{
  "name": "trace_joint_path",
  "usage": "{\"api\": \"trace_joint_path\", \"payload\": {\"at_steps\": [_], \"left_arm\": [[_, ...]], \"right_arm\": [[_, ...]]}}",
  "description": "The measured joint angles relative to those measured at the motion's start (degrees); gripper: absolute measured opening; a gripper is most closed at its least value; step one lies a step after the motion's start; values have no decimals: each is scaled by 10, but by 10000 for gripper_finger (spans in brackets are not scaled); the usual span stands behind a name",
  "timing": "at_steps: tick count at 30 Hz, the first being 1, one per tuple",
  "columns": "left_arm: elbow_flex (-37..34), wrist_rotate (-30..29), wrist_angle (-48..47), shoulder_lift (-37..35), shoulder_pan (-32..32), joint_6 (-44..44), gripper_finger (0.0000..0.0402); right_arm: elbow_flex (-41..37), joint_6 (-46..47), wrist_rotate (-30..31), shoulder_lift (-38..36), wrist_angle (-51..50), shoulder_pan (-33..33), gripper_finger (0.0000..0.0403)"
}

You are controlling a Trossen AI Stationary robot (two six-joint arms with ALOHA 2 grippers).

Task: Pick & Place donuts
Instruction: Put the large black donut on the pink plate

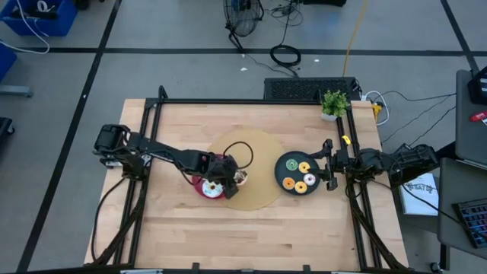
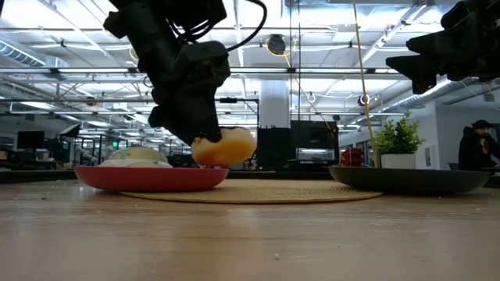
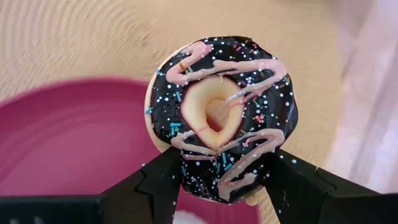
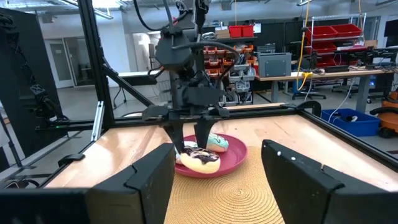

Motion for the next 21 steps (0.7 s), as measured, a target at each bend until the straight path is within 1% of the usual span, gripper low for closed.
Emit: {"api": "trace_joint_path", "payload": {"at_steps": [5,11,18,21], "left_arm": [[0,-8,-51,0,0,-33,214],[0,-38,-101,0,0,-79,214],[0,-45,-106,0,0,-64,214],[0,-41,-105,0,2,-75,217]], "right_arm": [[0,0,0,0,0,0,226],[0,0,0,0,0,0,226],[0,0,0,0,0,0,226],[0,0,0,0,0,0,226]]}}
